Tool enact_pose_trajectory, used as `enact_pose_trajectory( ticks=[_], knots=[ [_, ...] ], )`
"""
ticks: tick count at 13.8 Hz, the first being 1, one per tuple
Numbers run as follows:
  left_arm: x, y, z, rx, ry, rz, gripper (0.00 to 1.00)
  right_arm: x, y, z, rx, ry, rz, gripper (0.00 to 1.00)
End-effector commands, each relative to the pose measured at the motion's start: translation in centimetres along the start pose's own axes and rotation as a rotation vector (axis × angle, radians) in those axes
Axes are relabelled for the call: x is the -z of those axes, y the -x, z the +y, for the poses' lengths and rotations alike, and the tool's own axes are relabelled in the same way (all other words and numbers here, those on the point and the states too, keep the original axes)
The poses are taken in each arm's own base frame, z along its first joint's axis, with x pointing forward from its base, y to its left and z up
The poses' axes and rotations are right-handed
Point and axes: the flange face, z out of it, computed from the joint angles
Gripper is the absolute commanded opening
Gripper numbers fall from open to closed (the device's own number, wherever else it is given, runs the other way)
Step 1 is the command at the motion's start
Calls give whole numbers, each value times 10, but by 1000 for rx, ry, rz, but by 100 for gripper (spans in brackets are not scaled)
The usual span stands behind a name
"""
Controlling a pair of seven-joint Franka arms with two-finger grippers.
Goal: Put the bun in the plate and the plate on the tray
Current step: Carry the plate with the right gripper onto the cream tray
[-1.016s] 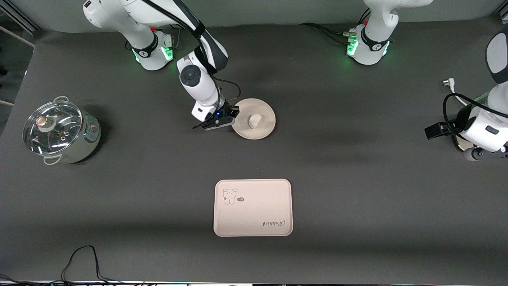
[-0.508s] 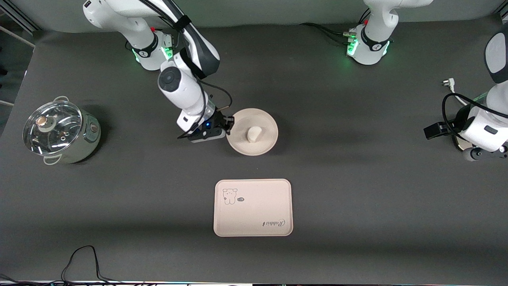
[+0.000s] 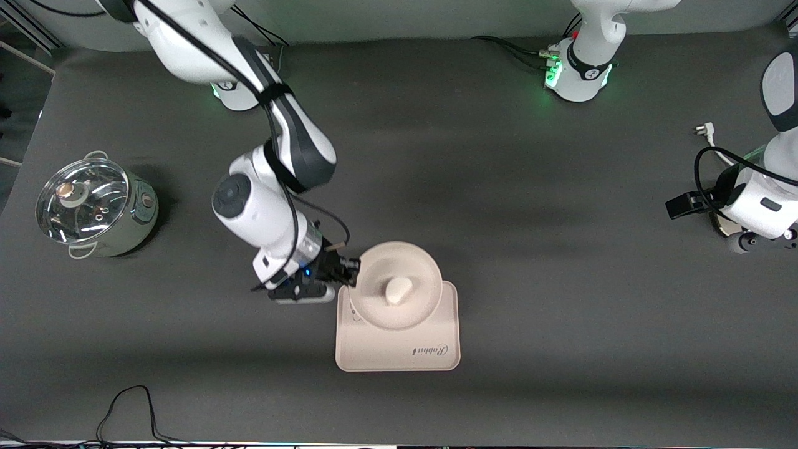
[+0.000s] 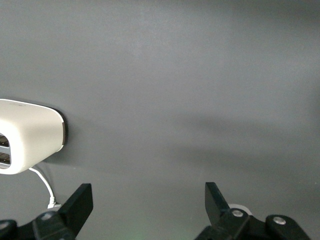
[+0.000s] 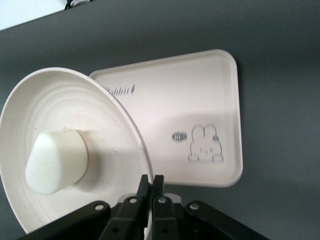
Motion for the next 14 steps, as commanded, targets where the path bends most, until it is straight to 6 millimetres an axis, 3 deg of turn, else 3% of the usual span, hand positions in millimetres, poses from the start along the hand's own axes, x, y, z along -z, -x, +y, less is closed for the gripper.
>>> enact_pose_trajectory(
  ticks=[1,4,6,10,12,13,14],
  knots=[
    [2,-1,2,-6,7,-3,100,-55,-28,-12,-10,-34,11,0],
    [0,-1,2,-6,7,-9,100,-87,-48,14,-25,-28,27,0],
    [-1,1,5,-8,3,-20,100,-105,-47,18,-23,-23,31,0],
    [-1,2,2,-6,2,-27,100,-119,-43,25,-26,-11,17,0],
    [0,1,0,-3,3,-24,100,-119,-43,25,-29,-10,13,27],
    [0,1,0,-3,3,-24,100,-121,-41,25,-28,-7,9,60],
    [0,1,1,-5,3,-24,100,-119,-42,25,-24,-6,10,100]
  ],
)
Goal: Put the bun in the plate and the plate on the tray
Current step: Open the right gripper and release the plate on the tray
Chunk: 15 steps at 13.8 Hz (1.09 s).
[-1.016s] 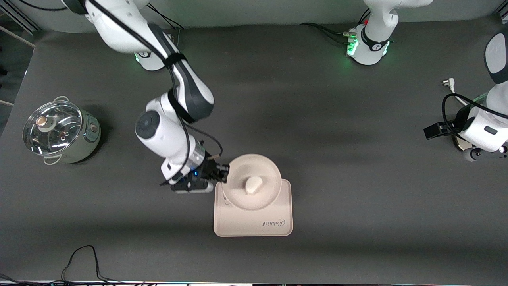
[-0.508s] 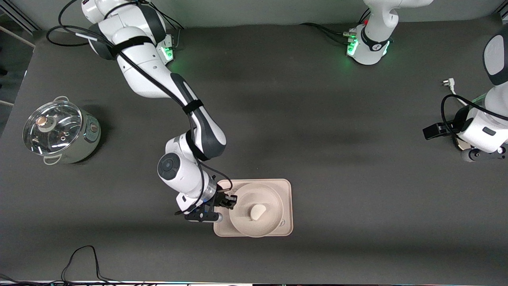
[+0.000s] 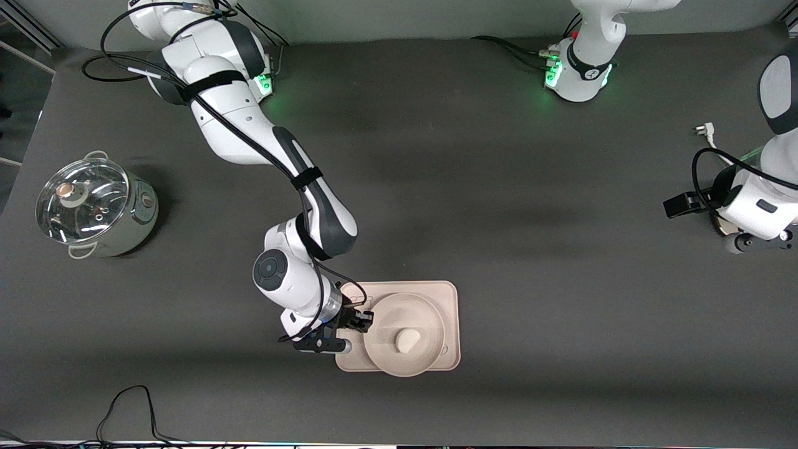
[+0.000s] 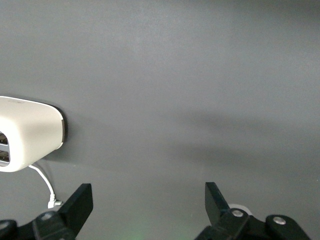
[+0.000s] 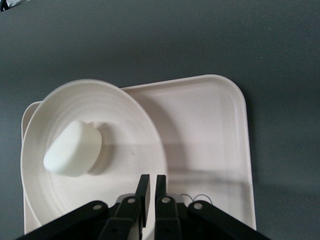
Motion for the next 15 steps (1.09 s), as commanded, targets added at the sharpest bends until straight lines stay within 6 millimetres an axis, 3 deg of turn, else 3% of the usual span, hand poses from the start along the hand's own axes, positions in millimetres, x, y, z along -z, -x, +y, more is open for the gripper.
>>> enact_pose_trajectory(
  ticks=[1,3,5,8,10,15],
  knots=[
    [3,1,-1,0,6,-9,100,4,-4,-5,-3,-20,5,100],
    [3,0,-4,4,9,-10,100,19,-9,-10,2,-24,11,100],
    [3,1,-2,1,8,-9,100,49,-11,-19,14,-16,-28,100],
    [3,0,-3,3,8,-9,100,115,-4,-22,48,23,-89,100],
    [3,0,-3,3,8,-9,100,166,2,-9,57,26,-129,100],
    [3,0,-3,3,8,-9,100,304,-7,86,136,86,-246,100]
  ],
)
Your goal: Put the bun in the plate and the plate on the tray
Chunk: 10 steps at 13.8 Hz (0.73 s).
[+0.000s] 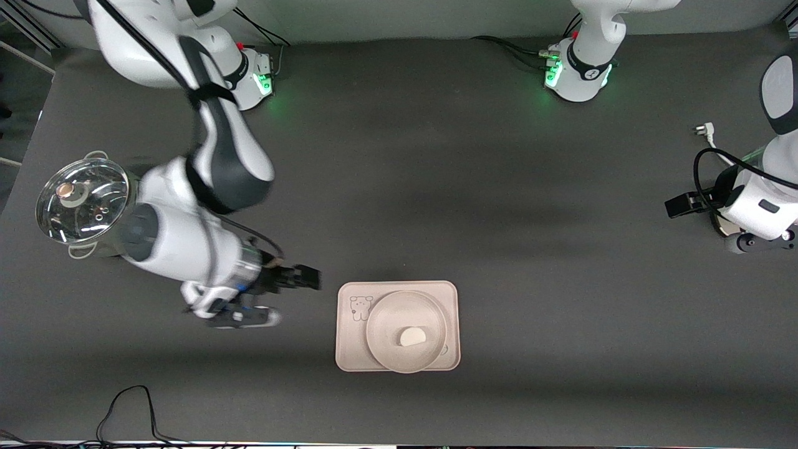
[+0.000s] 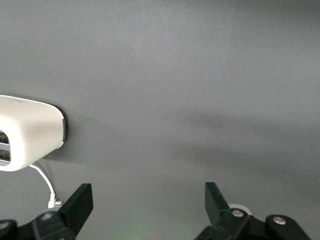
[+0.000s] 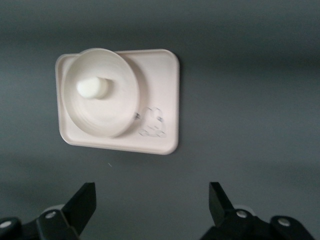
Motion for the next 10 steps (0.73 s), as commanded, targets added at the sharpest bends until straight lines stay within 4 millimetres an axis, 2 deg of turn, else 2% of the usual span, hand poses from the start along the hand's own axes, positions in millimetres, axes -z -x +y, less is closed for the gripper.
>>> enact_pose_trajectory(
  ticks=[1,4,5,6,8,10],
  knots=[
    [4,1,-1,-1,8,-8,100,58,28,55,34,19,-49,100],
    [3,1,-1,-1,8,-9,100,123,50,96,6,84,-55,100],
    [4,1,-1,-1,8,-8,100,139,61,102,11,135,-66,100],
    [3,1,-1,-1,8,-9,100,144,72,112,-7,161,-93,100],
    [3,0,-4,3,9,-8,100,138,101,138,-30,135,-115,100],
    [3,0,-3,6,17,-7,100,134,128,144,1,180,-89,100]
  ],
)
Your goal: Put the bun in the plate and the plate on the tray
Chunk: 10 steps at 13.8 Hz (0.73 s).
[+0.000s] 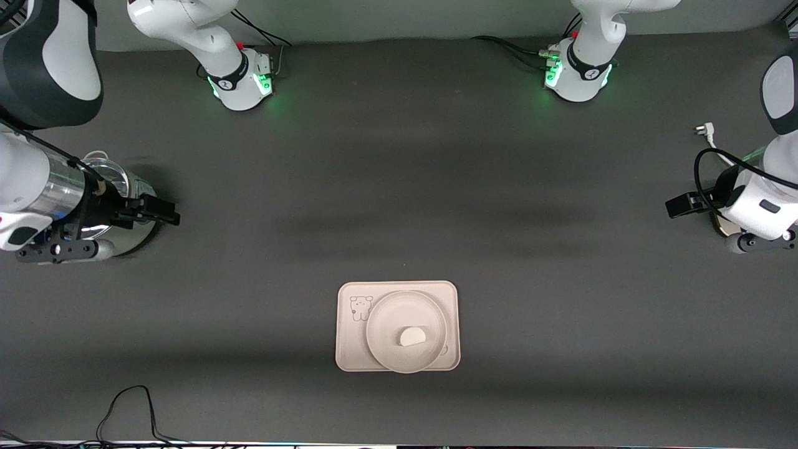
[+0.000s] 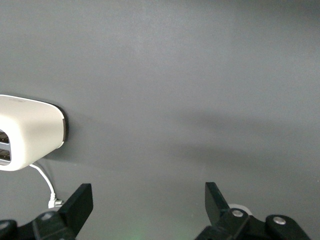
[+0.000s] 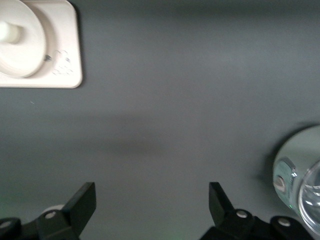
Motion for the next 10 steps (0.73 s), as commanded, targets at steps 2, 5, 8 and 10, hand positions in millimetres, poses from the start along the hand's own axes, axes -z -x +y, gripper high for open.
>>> enact_pose_trajectory(
  ticks=[2,5,8,10],
  knots=[
    [16,8,-9,19,52,6,100,-14,67,-4,51,21,27,100],
    [29,29,-16,39,75,36,100,-15,90,-6,56,34,37,100],
    [28,32,-13,36,71,27,100,-16,114,-11,57,64,44,100],
    [28,31,-13,36,71,26,100,-22,129,-25,59,158,45,100]
  ],
)
